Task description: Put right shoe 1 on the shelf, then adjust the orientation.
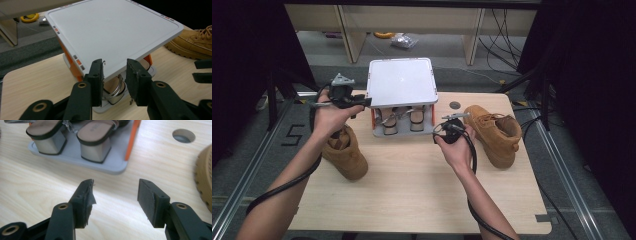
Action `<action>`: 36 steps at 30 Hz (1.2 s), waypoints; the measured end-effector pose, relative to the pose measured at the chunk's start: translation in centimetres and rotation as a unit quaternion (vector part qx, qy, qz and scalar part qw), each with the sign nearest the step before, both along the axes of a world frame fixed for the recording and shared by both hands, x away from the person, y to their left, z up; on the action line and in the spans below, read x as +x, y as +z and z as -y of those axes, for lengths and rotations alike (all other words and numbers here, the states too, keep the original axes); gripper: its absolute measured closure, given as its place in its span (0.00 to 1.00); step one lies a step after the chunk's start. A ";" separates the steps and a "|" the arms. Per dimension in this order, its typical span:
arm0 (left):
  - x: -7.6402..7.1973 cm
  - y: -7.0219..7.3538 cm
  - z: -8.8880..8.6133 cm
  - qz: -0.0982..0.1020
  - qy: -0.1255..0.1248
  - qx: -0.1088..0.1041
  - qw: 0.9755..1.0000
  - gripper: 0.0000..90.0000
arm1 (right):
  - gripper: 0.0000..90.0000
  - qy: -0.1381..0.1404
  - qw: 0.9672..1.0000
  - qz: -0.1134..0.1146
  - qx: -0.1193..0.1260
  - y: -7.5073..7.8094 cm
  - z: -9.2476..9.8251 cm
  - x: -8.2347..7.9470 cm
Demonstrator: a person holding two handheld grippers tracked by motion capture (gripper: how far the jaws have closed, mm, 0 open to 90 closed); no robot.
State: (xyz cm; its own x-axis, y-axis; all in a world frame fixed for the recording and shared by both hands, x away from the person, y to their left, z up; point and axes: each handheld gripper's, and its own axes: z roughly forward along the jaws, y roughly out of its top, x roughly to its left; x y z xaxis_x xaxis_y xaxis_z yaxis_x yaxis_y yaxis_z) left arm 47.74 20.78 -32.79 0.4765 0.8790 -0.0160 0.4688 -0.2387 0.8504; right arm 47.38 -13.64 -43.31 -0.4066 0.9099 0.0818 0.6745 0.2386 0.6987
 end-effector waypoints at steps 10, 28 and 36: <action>-2.6 -1.1 -2.2 -0.020 0.015 -0.019 1.000 0.64 | 0.52 -0.013 1.000 -0.015 0.016 -0.8 1.4 -2.2; -8.0 -2.4 -5.6 -0.040 0.058 -0.033 0.997 0.53 | 0.50 -0.012 0.999 -0.030 0.015 -2.8 4.2 -4.3; -10.3 -3.3 -7.0 -0.051 0.079 -0.032 0.995 0.51 | 0.50 -0.030 0.999 -0.030 0.016 -3.4 5.3 -5.6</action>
